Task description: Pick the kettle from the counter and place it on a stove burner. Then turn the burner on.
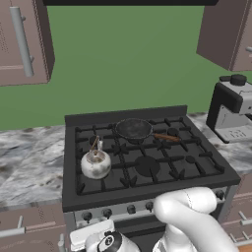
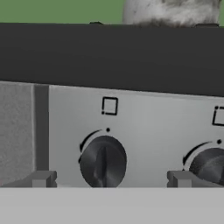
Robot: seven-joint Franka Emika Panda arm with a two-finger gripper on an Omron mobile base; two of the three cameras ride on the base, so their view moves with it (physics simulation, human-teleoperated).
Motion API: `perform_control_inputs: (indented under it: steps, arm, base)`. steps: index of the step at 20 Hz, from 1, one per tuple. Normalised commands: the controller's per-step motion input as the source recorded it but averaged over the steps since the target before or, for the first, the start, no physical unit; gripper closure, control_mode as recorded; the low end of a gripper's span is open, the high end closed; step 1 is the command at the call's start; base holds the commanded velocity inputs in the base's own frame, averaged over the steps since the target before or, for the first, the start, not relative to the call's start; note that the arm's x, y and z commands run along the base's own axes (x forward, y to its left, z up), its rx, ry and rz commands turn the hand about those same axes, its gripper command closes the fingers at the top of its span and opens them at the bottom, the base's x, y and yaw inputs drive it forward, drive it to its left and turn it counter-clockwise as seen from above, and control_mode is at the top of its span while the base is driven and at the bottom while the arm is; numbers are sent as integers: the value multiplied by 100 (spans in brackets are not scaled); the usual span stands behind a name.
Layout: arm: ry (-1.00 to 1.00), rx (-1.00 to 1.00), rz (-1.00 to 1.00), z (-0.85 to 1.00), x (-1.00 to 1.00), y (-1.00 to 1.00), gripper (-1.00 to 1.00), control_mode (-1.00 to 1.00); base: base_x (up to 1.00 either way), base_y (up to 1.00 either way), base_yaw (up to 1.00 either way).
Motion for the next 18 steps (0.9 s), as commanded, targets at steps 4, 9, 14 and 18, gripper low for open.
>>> perform_control_inputs:
  steps: [4,9,14,18]
  arm:
    - [0,0,-4,-13,18,43,-100,-100]
    - [0,0,-4,-3,21,25,-100,-100]
    - [0,0,0,-3,11,0,-100,-100]
    - [0,0,0,0,0,-13,-100,-100]
  base:
    - [0,0,0]
    - [0,0,0]
    - [0,0,0]
    - [0,0,0]
